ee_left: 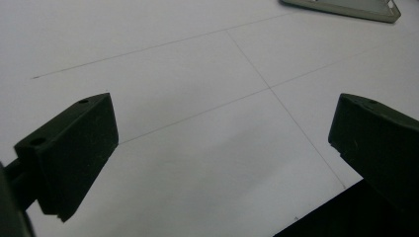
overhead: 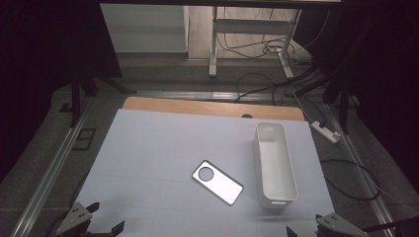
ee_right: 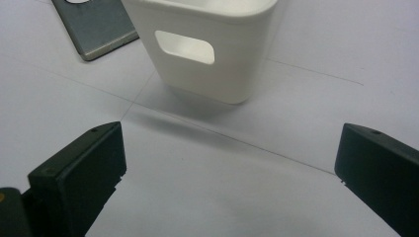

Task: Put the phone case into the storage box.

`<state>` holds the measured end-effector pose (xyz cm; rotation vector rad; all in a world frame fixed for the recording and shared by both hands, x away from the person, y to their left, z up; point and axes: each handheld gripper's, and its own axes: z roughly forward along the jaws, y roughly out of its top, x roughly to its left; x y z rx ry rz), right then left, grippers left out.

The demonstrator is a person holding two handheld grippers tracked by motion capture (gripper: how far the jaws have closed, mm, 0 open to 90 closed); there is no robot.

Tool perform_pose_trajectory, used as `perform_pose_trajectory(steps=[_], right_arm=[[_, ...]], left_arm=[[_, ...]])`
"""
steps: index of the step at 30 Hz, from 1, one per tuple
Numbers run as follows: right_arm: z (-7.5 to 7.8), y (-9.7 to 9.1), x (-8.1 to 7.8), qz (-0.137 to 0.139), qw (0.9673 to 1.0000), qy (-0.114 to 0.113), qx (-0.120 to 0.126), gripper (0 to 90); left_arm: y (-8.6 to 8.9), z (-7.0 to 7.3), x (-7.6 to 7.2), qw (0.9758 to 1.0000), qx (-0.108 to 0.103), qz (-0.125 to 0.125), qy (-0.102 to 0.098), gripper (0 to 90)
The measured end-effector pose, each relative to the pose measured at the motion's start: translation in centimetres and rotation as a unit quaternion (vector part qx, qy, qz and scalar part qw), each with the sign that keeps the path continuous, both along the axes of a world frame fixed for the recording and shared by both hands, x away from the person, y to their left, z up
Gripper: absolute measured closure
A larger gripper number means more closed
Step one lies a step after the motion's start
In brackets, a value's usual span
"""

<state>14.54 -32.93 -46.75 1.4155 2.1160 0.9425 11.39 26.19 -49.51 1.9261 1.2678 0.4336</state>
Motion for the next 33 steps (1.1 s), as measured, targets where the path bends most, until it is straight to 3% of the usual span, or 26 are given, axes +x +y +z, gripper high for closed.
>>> perform_pose_trajectory(steps=[12,17,21,24,33], right_arm=[[0.0,-0.3,-0.2,0.003,0.9999,0.000,0.011,0.0],[0.0,-0.2,-0.3,0.006,1.0000,-0.001,0.007,0.0],[0.0,-0.2,-0.3,0.007,0.9999,-0.004,0.007,0.0],[0.0,-0.2,-0.3,0.008,0.9999,-0.004,0.007,0.0],[0.1,-0.2,-0.4,0.008,0.9999,-0.006,0.006,0.0]], left_arm=[[-0.1,0.0,0.5,0.9999,-0.004,-0.010,0.013,0.0],[-0.2,0.0,0.6,0.9997,0.004,-0.019,0.015,0.0],[-0.3,0.0,0.6,0.9995,-0.001,-0.028,0.017,0.0],[-0.4,0.0,0.9,0.9989,-0.013,-0.041,0.015,0.0],[-1.1,0.7,1.6,0.9985,-0.003,-0.054,0.000,0.0]])
